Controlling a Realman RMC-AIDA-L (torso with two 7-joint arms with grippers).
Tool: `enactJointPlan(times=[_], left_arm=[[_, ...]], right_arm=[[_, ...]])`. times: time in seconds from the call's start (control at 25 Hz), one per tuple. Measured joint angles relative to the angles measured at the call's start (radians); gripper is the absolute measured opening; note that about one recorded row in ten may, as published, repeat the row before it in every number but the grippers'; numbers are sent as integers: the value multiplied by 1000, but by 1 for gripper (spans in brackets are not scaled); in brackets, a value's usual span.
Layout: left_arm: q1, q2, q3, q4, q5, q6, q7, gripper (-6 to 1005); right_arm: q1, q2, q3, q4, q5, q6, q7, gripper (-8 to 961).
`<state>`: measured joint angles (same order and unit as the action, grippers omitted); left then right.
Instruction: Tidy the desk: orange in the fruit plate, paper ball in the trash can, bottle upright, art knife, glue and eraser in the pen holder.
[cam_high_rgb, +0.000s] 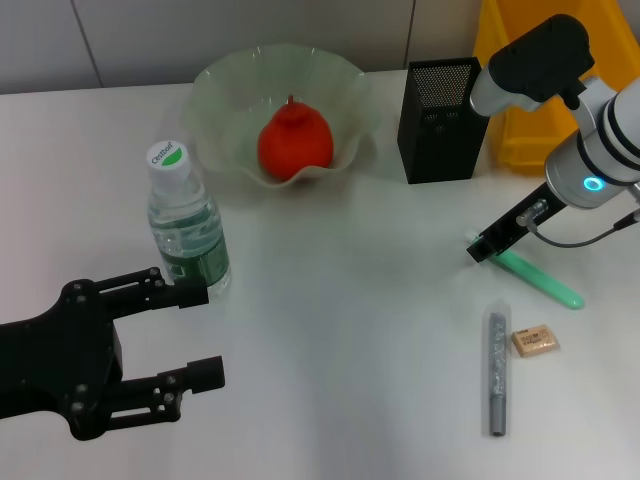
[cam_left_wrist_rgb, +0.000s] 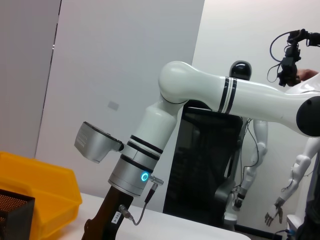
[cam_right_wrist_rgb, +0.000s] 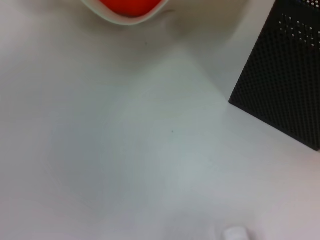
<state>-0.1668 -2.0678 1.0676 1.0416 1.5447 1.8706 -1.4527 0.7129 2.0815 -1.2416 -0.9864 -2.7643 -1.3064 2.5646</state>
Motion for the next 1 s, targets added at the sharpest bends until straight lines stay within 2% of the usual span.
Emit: enactJointPlan(times=[0.56, 1.0], left_arm=[[1, 0, 0, 0, 0, -1, 0, 741], [3, 0, 0, -8, 0, 2, 0, 741]], right_arm=[[0, 0, -6, 0, -3, 5, 9, 328], [0, 0, -6, 5, -3, 5, 8, 327]])
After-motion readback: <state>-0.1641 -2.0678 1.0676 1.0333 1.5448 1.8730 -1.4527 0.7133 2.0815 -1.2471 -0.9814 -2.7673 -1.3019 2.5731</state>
